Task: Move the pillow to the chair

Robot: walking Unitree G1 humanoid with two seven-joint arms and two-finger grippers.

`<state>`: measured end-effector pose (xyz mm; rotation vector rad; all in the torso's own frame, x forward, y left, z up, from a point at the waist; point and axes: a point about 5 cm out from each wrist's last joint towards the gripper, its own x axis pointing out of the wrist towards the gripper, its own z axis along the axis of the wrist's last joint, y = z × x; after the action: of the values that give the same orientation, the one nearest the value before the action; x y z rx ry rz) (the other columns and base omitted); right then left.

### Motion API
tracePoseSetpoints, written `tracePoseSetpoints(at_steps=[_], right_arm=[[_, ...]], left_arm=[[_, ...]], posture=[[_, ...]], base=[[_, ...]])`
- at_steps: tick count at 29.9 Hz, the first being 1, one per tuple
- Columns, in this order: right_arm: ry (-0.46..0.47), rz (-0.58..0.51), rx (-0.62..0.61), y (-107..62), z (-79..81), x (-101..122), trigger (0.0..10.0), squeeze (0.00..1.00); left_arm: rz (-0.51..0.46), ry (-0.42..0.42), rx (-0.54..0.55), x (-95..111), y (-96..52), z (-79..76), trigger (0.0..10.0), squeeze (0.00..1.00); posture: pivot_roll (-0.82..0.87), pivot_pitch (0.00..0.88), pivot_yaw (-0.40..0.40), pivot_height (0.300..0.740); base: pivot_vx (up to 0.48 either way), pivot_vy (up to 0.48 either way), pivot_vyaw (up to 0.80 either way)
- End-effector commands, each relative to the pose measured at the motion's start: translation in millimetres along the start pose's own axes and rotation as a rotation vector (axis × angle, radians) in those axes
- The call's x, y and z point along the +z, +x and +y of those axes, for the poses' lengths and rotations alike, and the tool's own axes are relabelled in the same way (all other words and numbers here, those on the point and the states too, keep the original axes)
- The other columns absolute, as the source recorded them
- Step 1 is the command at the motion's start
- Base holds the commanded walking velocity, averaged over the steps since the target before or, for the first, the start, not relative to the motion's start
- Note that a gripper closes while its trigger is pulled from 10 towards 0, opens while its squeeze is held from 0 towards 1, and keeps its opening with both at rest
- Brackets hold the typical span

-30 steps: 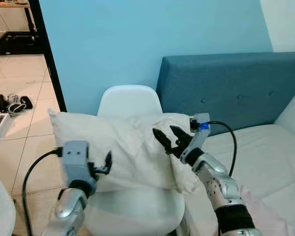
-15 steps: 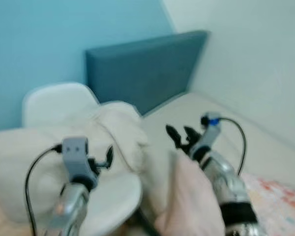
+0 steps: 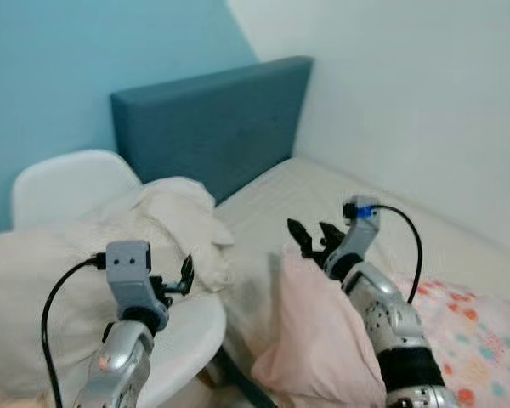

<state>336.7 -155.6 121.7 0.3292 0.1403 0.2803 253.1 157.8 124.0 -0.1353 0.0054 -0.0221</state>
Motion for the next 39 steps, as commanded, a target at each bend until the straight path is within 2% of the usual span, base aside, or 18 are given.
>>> tracePoseSetpoints(at_steps=[1,17,25,39], right_arm=[[0.013,0.02,-0.038,-1.2,-6.6,-2.6,10.0,0.0],[0.003,0.039,-0.087,-7.1,-16.7,-8.1,10.0,0.0],[-0.017,0.048,-0.094,-9.3,-20.8,-10.7,10.0,0.0],[-0.003,0.048,-0.094,-8.8,-20.3,-10.8,10.0,0.0]], left_arm=[[0.015,0.008,-0.005,-4.3,-0.9,-1.5,10.0,0.0],[0.001,0.026,-0.01,-4.7,-1.4,-1.8,10.0,0.0],[0.005,0.055,0.031,-5.3,1.2,3.9,10.0,0.0],[-0.007,0.078,0.047,-2.6,4.1,6.3,10.0,0.0]], posture=[[-0.04,0.0,-0.106,0.74],[-0.05,0.0,-0.103,0.74],[-0.05,0.0,-0.102,0.74],[-0.05,0.0,-0.104,0.74]], base=[[0.0,0.0,-0.75],[0.0,0.0,-0.75],[0.0,0.0,-0.75],[0.0,0.0,-0.75]])
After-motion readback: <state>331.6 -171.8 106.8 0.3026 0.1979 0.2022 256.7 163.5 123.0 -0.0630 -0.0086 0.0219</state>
